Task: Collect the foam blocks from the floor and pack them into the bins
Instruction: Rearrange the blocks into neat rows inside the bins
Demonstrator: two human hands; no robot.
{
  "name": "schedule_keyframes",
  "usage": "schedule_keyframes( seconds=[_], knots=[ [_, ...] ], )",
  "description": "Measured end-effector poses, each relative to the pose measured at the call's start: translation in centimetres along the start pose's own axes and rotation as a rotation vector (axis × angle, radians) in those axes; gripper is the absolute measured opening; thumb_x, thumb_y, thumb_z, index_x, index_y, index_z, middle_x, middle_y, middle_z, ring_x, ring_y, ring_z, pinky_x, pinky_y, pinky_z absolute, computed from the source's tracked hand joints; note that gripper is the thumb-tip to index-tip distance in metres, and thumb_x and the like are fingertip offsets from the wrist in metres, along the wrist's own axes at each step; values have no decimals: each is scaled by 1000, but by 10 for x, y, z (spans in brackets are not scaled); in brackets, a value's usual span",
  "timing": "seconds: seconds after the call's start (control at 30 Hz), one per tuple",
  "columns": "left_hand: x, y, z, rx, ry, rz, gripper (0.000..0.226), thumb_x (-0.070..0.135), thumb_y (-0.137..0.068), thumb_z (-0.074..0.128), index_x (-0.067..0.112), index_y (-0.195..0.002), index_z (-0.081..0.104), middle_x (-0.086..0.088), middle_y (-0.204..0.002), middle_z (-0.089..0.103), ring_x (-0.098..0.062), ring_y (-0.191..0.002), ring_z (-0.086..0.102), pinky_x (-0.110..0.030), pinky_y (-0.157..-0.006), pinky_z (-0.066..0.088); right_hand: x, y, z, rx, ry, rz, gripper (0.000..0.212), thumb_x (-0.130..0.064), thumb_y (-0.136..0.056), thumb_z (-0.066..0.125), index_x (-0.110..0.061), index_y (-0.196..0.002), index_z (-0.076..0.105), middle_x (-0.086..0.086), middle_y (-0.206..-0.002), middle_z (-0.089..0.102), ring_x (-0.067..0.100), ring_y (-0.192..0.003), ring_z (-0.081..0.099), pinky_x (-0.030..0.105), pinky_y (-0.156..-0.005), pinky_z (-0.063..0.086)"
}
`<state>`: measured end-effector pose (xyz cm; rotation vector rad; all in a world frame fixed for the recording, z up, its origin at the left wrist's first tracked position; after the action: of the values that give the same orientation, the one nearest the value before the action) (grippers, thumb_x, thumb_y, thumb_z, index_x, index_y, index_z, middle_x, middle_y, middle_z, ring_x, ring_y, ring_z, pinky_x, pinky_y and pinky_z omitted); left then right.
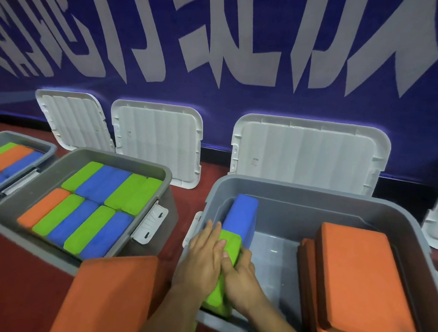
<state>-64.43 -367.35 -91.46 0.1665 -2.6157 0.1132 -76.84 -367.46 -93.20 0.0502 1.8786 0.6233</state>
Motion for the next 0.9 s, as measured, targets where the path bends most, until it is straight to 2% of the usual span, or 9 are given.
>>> schedule_keyframes(
  seconds=[0.1,0.13,0.23,0.3,0.5,0.57,0.7,0.77,0.9],
  knots=[
    [18,-2,-10,108,-56,80,75,54,-107,5,7,-148,48,-6,-154,45,-21,-144,43,-29,-117,24,3,-1,-7,-20,-20,-12,42,-49,-107,32,-28,-143,38,5,-138,55,23,-125,55,30,-102,40],
    [23,-1,-12,144,-57,102,73,51,-108,6,7,-148,48,-7,-154,44,-22,-145,40,-28,-119,21,3,-2,-12,-2,-12,-29,39,-46,-108,32,-27,-140,42,3,-136,58,21,-123,56,28,-97,40],
    [26,3,-1,76,-51,83,79,66,-95,-16,28,-156,16,12,-165,6,-3,-154,1,-27,-125,3,4,-8,-27,89,-12,-59,44,-46,-107,34,-29,-147,42,2,-142,55,19,-129,53,31,-106,39],
    [20,4,4,48,-69,69,81,69,-88,-25,35,-155,7,19,-163,-4,4,-151,-12,-27,-125,-3,3,-11,-27,63,-6,-71,52,-49,-106,37,-32,-155,35,-2,-148,51,17,-136,49,31,-113,36],
    [12,3,8,73,-317,17,61,43,-109,4,25,-153,42,9,-160,35,-10,-150,27,-47,-119,10,15,-24,-16,45,3,-71,43,-42,-106,44,-31,-147,49,-7,-144,56,11,-132,52,32,-114,39],
    [12,4,18,67,-367,5,59,41,-110,7,25,-151,47,7,-158,41,-14,-148,34,-52,-117,12,23,-28,-14,46,-3,-57,36,-39,-107,44,-32,-141,51,-7,-136,61,12,-126,56,31,-109,42],
    [5,0,33,65,-444,11,60,42,-109,8,23,-151,47,3,-156,44,-20,-145,40,-54,-116,14,35,-38,-14,44,-11,6,27,-35,-107,44,-28,-130,32,0,-109,70,17,-95,67,30,-84,50],
    [0,1,37,55,-467,12,61,42,-109,7,21,-151,47,1,-155,46,-22,-144,42,-54,-117,13,36,-42,-15,26,8,6,26,-31,-107,44,-26,-122,24,1,-92,69,14,-79,65,24,-68,46],
    [-4,-2,45,5,-482,-25,62,43,-108,8,21,-149,50,-1,-151,52,-25,-140,48,-57,-116,14,38,-46,-15,-37,32,23,28,-29,-107,44,-25,-126,23,4,-95,70,17,-83,64,29,-75,46]
  ],
)
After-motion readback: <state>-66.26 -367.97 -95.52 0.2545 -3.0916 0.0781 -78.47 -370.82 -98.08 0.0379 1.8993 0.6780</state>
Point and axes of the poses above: each hand's wrist, its own y-axis away from the middle knuckle, its own z-axis out of the palm, x = y × z, the point moved 6 cm from there along -y, towards the middle knuckle
